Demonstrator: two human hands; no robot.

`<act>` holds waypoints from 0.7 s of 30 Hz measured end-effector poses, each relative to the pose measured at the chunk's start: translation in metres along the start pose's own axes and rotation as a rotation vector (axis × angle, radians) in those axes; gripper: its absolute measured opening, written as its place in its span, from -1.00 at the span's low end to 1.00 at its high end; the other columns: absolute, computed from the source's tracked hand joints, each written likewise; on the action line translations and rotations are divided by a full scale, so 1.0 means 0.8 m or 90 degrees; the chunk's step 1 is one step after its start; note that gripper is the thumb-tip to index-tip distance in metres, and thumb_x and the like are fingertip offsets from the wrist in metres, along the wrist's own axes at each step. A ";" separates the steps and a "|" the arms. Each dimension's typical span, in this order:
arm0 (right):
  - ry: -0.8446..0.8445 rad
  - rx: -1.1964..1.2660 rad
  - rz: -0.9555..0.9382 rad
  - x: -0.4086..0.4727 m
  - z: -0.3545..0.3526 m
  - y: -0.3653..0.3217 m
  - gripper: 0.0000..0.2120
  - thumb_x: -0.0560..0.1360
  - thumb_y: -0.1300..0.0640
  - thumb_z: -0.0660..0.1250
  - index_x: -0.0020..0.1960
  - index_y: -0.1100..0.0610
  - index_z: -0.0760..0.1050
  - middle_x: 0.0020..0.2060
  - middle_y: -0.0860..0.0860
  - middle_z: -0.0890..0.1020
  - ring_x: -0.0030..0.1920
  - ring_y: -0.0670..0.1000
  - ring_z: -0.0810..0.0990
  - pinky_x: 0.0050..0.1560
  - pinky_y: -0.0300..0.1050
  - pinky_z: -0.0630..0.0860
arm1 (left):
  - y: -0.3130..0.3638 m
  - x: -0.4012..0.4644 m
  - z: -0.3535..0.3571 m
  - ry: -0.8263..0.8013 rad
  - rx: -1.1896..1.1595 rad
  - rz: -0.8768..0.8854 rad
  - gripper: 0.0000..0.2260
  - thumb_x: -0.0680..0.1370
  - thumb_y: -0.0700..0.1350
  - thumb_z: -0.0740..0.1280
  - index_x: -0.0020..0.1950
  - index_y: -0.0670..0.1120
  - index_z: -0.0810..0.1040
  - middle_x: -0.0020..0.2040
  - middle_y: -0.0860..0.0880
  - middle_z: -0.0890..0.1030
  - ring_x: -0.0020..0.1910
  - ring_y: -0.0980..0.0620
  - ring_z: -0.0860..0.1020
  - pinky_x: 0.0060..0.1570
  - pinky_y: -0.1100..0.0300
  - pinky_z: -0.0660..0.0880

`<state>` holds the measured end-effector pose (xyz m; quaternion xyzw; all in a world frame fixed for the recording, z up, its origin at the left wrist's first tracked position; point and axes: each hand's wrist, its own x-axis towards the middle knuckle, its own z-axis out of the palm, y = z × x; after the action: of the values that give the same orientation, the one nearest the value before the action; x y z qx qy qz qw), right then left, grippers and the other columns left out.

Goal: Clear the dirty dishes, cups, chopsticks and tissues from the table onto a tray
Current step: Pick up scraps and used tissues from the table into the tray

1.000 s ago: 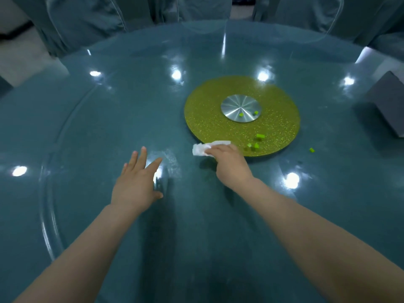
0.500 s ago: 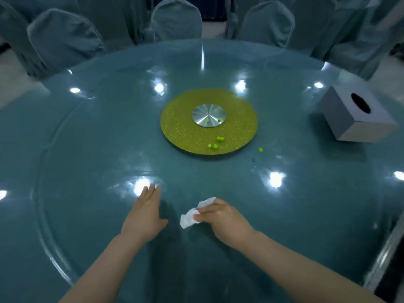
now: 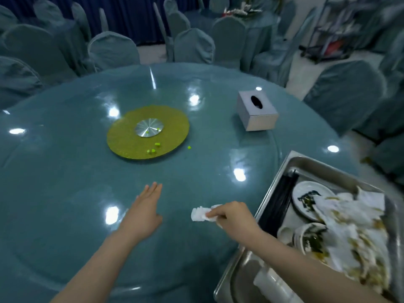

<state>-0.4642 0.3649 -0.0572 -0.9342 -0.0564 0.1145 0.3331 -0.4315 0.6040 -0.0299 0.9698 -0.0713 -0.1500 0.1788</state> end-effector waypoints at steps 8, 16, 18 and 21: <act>0.249 0.047 0.137 -0.111 -0.086 0.076 -0.70 0.50 0.28 0.30 0.03 -0.05 0.67 -0.05 -0.12 0.68 -0.30 -0.22 0.60 -0.28 -0.42 0.48 | 0.097 -0.025 0.007 0.005 -0.002 0.116 -0.26 0.52 -0.19 0.30 0.56 -0.08 -0.08 0.57 -0.03 -0.09 0.54 0.02 -0.09 0.49 0.10 -0.04; 0.495 0.034 0.291 -0.197 -0.158 0.186 -0.76 0.51 0.21 0.31 0.11 0.00 0.61 0.11 -0.05 0.65 0.00 -0.13 0.55 0.00 -0.32 0.36 | 0.176 -0.039 0.036 0.021 -0.068 0.228 -0.30 0.52 -0.07 0.36 0.55 -0.06 0.05 0.56 0.01 0.06 0.54 0.08 -0.01 0.46 0.22 -0.02; 0.463 0.001 0.319 -0.196 -0.177 0.205 -0.73 0.52 0.18 0.30 0.20 0.02 0.58 0.17 -0.02 0.62 0.14 -0.02 0.56 0.08 -0.23 0.39 | 0.195 -0.037 0.042 0.015 -0.076 0.254 -0.31 0.52 -0.06 0.35 0.55 -0.06 0.06 0.56 0.02 0.08 0.53 0.09 0.01 0.42 0.29 -0.03; 0.397 -0.021 0.339 -0.186 -0.193 0.224 -0.69 0.53 0.13 0.29 0.27 0.02 0.53 0.21 -0.04 0.60 0.20 0.01 0.54 0.18 -0.13 0.43 | 0.210 -0.030 0.049 0.003 -0.087 0.264 -0.32 0.53 -0.05 0.34 0.55 -0.05 0.06 0.55 0.03 0.09 0.53 0.11 0.02 0.42 0.30 -0.03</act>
<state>-0.5639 0.1058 -0.0288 -0.9112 0.2894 -0.0924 0.2781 -0.4811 0.4400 0.0035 0.9202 -0.2585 -0.1126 0.2716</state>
